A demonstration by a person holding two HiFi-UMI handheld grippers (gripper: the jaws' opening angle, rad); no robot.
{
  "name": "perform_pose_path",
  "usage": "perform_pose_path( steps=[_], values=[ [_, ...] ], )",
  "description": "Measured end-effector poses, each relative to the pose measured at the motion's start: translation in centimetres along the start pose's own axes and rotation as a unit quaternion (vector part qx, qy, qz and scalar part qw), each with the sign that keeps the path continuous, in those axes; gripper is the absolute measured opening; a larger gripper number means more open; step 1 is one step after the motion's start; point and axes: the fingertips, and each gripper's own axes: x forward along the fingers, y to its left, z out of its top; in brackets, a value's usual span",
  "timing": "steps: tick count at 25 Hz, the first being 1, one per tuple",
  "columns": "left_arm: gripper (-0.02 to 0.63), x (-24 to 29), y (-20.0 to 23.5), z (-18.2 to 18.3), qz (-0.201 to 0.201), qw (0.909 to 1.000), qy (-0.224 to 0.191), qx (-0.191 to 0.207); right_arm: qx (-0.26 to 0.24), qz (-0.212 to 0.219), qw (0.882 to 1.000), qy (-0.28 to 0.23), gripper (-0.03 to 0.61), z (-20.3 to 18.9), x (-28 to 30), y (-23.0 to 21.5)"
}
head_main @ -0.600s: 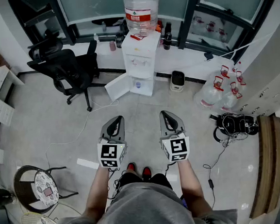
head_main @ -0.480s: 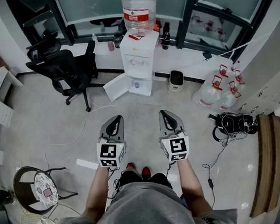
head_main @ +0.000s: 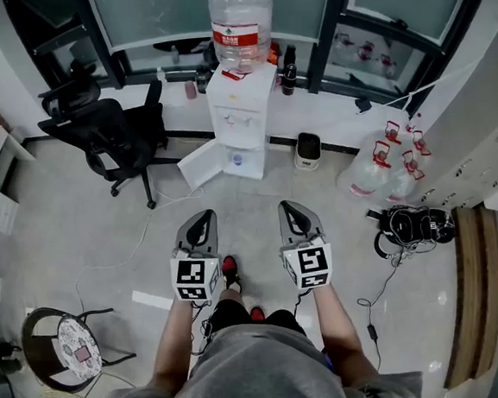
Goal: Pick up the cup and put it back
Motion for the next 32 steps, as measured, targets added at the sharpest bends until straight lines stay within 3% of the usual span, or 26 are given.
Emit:
perform_pose_path(
  steps=[7,20,32],
  values=[
    [0.025,5.4,3.5,-0.2,0.001,1.0,0.004,-0.004,0.0,-0.001,1.0,0.003,0.012,-0.4,6.0,-1.6],
    [0.025,20.4,14.6,1.6,-0.012,0.9997,0.019,-0.012,0.012,-0.01,1.0,0.009,0.012,1.9,24.0,-5.3],
    [0.025,31.1,21.9,-0.2,-0.037,0.9981,0.045,-0.021,0.02,-0.014,0.999,0.036,0.012,-0.4,37.4,-7.2]
  ],
)
